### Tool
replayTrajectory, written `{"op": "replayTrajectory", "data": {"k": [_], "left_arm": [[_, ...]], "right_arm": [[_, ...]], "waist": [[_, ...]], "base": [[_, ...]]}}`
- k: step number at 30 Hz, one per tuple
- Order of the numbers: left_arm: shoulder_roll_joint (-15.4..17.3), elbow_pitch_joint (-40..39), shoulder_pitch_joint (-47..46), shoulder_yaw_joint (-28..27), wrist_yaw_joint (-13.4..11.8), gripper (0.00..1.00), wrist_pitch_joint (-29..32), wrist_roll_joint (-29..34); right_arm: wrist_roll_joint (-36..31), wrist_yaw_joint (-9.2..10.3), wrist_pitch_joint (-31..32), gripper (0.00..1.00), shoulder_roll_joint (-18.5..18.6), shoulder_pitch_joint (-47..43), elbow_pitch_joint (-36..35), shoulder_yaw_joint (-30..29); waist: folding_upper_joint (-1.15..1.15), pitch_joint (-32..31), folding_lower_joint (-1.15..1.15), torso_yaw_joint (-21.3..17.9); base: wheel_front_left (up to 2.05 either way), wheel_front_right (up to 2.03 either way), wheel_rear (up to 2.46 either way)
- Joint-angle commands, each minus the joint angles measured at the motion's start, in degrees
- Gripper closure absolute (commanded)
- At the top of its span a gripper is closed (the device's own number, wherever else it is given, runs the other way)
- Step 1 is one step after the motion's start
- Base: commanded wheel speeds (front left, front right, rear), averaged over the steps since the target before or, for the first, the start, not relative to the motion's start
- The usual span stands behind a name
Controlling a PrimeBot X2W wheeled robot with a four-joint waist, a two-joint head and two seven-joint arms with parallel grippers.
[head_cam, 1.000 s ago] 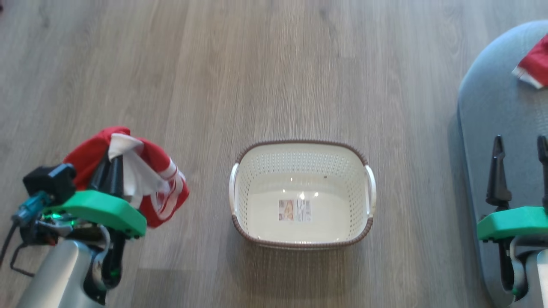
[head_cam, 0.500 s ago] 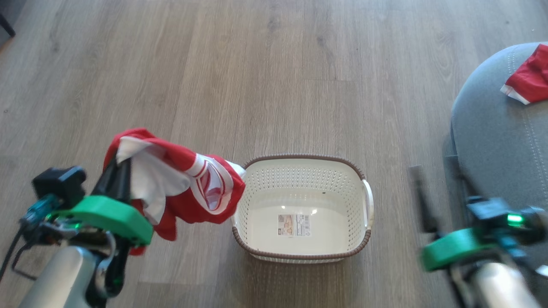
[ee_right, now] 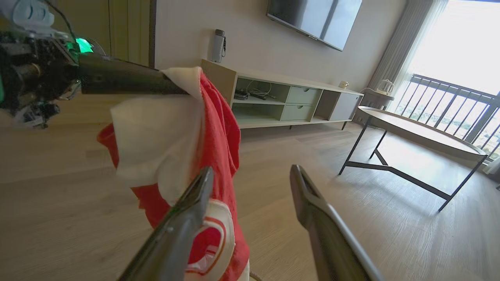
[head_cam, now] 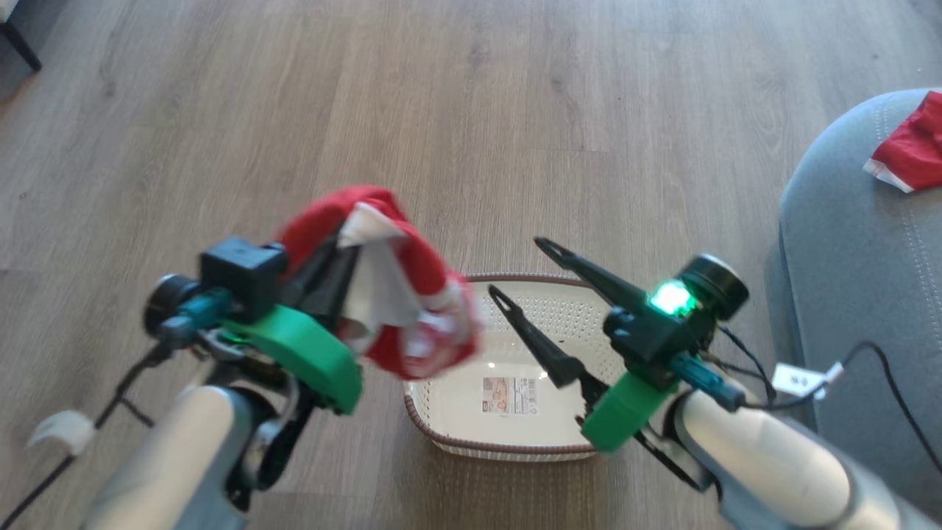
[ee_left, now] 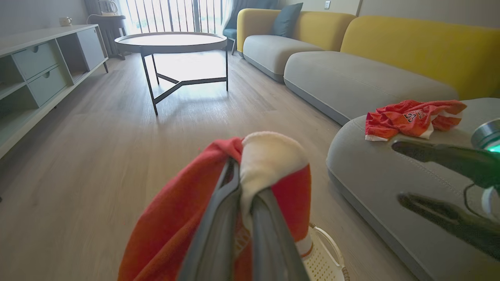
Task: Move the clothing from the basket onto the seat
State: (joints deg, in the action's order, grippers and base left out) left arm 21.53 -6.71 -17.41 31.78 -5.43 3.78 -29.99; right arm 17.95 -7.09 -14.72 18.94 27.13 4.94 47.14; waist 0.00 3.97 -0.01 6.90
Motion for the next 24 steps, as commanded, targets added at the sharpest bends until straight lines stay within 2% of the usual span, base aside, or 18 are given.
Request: {"op": "replayTrajectory", "data": {"k": [1, 6, 16, 17, 18, 19, 20, 24], "left_arm": [[0.49, -2.45, -4.34, -1.83, 0.43, 1.00, 0.30, 0.61], [-1.56, -3.09, -5.41, 1.30, 1.65, 1.00, 0.93, 0.93], [-4.40, -5.22, -6.17, 7.00, 4.30, 1.00, 1.92, 1.25], [-4.61, -5.50, -6.22, 7.37, 4.45, 1.00, 2.03, 1.20], [-4.82, -5.75, -6.24, 7.68, 4.49, 1.00, 2.17, 1.17], [-4.82, -5.75, -6.24, 7.68, 4.49, 1.00, 2.17, 1.17], [-5.05, -6.05, -6.21, 8.09, 4.42, 1.00, 2.45, 1.13], [-5.01, -6.03, -6.14, 8.29, 4.29, 1.00, 2.51, 1.18]], "right_arm": [[0.95, -0.40, -0.07, 0.00, 0.57, 2.11, -1.05, 0.69], [3.50, -0.40, -0.11, 0.00, 0.14, 5.44, 0.50, 3.24], [8.82, -0.40, -0.21, 0.00, -1.41, 5.81, 4.05, 6.43], [9.75, -0.40, -0.21, 0.25, -1.41, 5.80, 4.52, 6.84], [10.69, -0.40, -0.22, 0.85, -1.40, 5.88, 4.81, 7.36], [10.69, -0.40, -0.22, 0.85, -1.40, 5.88, 4.81, 7.36], [13.12, -0.40, -0.23, 1.00, -1.30, 6.08, 5.07, 8.64], [15.29, -0.40, -0.24, 1.00, -0.67, 6.95, 5.22, 10.15]], "waist": [[0.00, -0.07, 0.01, 0.19], [0.00, -0.33, 0.01, 0.69], [0.00, -0.61, 0.01, 0.39], [0.00, -0.69, 0.01, 0.37], [0.00, -0.73, 0.01, 0.35], [0.00, -0.73, 0.01, 0.35], [0.00, -0.67, 0.01, 0.22], [0.00, -0.56, 0.01, -0.15]], "base": [[0.00, 0.00, 0.00], [0.00, 0.00, 0.00], [0.00, 0.00, 0.00], [0.00, 0.00, 0.00], [0.00, 0.00, 0.00], [0.00, 0.00, 0.00], [0.00, 0.00, 0.00], [0.00, 0.00, 0.00]]}}
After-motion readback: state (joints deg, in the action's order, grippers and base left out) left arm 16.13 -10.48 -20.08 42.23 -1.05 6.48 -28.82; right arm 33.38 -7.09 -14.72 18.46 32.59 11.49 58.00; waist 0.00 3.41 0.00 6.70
